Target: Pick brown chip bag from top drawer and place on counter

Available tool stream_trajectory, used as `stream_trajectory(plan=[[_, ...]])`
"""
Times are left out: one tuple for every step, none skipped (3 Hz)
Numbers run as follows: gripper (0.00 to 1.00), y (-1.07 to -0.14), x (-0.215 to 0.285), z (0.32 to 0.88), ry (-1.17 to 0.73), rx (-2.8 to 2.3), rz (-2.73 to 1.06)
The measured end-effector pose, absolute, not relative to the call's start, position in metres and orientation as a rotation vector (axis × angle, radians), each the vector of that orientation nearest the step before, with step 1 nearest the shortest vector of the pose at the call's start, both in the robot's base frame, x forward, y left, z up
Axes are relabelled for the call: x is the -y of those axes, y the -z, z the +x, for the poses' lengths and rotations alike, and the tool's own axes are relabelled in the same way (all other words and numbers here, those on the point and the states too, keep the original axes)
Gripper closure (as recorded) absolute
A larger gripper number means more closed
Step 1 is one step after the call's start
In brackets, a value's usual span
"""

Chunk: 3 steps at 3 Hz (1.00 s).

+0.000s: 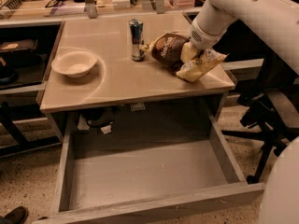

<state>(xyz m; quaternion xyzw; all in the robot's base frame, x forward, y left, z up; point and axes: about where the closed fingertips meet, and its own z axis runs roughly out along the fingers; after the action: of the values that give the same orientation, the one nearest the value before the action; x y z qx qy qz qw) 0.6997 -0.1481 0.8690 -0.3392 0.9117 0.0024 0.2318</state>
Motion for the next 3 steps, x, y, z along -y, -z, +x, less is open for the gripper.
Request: stream_trajectory(plan=[[1.00, -0.8588, 0.1593, 0.7025, 0.014, -2.530, -0.925], [0.81, -0.8587, 0.1593, 0.7025, 0.014, -2.530, -0.925], [0.58, -0.8587, 0.1593, 0.7025, 0.014, -2.530, -0.925]])
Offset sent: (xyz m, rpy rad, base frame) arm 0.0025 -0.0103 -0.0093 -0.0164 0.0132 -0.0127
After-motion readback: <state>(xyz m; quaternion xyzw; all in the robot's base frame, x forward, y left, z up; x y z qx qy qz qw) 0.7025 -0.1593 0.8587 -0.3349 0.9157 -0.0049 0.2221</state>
